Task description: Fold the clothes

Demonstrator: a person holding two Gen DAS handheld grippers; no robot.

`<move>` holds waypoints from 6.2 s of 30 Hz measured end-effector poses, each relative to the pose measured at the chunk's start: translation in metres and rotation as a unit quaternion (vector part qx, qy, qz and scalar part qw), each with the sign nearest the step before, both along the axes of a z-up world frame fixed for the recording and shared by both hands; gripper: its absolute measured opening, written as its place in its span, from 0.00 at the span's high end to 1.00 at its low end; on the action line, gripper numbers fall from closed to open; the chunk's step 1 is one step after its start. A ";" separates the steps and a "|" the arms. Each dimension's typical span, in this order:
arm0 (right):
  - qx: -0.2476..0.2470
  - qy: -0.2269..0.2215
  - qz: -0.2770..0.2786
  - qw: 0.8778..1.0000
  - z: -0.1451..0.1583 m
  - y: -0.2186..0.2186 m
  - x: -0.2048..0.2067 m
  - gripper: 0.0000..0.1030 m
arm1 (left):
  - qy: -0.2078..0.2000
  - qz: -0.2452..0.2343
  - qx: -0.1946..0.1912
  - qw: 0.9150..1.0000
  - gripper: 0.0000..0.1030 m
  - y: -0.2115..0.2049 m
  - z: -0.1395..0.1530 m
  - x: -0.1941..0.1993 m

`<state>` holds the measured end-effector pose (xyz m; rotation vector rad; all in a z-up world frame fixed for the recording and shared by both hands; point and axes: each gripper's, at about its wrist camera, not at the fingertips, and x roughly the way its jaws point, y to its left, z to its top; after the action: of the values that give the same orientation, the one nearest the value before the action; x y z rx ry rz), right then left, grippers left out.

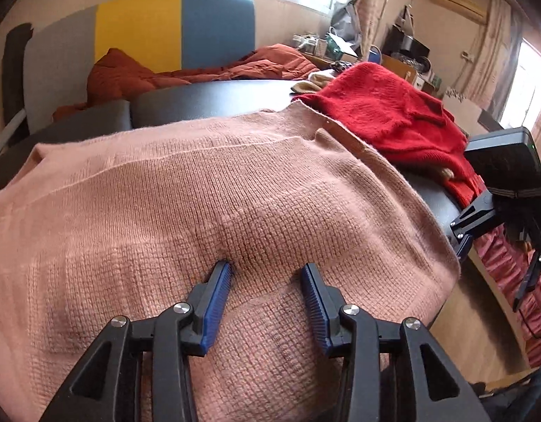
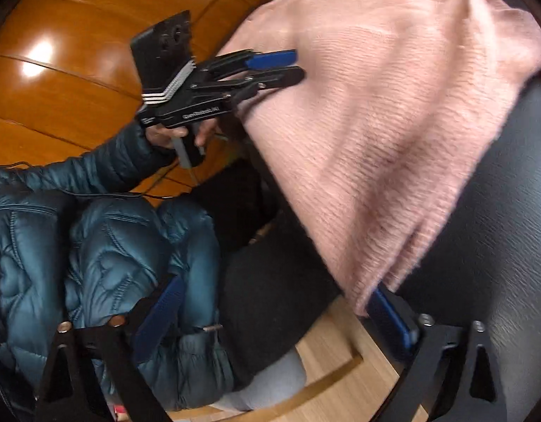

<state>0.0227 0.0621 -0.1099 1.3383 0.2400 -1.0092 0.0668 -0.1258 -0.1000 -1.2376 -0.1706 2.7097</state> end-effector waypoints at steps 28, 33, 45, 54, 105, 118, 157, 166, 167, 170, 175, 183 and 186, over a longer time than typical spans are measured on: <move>0.013 0.366 -0.343 0.865 0.014 -0.136 -0.057 0.00 | 0.034 0.194 0.029 0.980 0.52 -0.091 -0.007 0.039; 0.010 0.375 -0.331 0.866 0.012 -0.143 -0.069 0.00 | 0.032 0.198 0.066 0.977 0.52 -0.093 -0.008 0.039; -0.001 0.364 -0.323 0.873 0.010 -0.145 -0.076 0.00 | 0.050 0.277 0.072 0.957 0.52 -0.142 0.030 0.094; -0.003 0.363 -0.324 0.874 0.011 -0.145 -0.078 0.00 | -0.010 0.364 0.021 0.931 0.51 -0.235 0.037 0.141; -0.027 0.352 -0.282 0.892 0.010 -0.139 -0.091 0.00 | -0.101 0.334 0.078 0.934 0.58 -0.272 0.009 0.051; -0.033 0.341 -0.285 0.895 0.010 -0.135 -0.093 0.00 | -0.146 0.274 0.077 0.948 0.54 -0.282 -0.005 0.019; -0.033 0.337 -0.125 0.933 0.008 -0.113 -0.061 0.00 | -0.004 0.242 0.269 0.932 0.88 -0.241 0.104 0.019; -0.058 0.339 -0.167 0.924 0.002 -0.098 -0.051 0.00 | 0.020 0.153 0.322 0.934 0.88 -0.141 0.149 -0.044; -0.060 0.339 -0.169 0.924 0.002 -0.097 -0.051 0.00 | 0.017 0.144 0.326 0.934 0.88 -0.128 0.151 -0.054; -0.066 0.337 -0.174 0.923 0.001 -0.090 -0.047 0.00 | -0.003 0.118 0.338 0.934 0.88 -0.097 0.144 -0.085; -0.076 0.334 -0.177 0.923 -0.001 -0.080 -0.043 0.00 | -0.052 0.095 0.340 0.934 0.88 -0.058 0.117 -0.133; -0.093 0.319 -0.181 0.926 -0.003 -0.060 -0.064 0.00 | -0.132 0.099 0.349 0.923 0.88 -0.026 0.055 -0.177; -0.095 0.318 -0.182 0.926 -0.004 -0.055 -0.065 0.00 | -0.150 0.101 0.351 0.919 0.88 -0.022 0.035 -0.184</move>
<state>-0.0420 0.0068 -0.1138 0.8562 0.3748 -1.7282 -0.1175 -0.1480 -0.0652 -1.4115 -1.2398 2.2163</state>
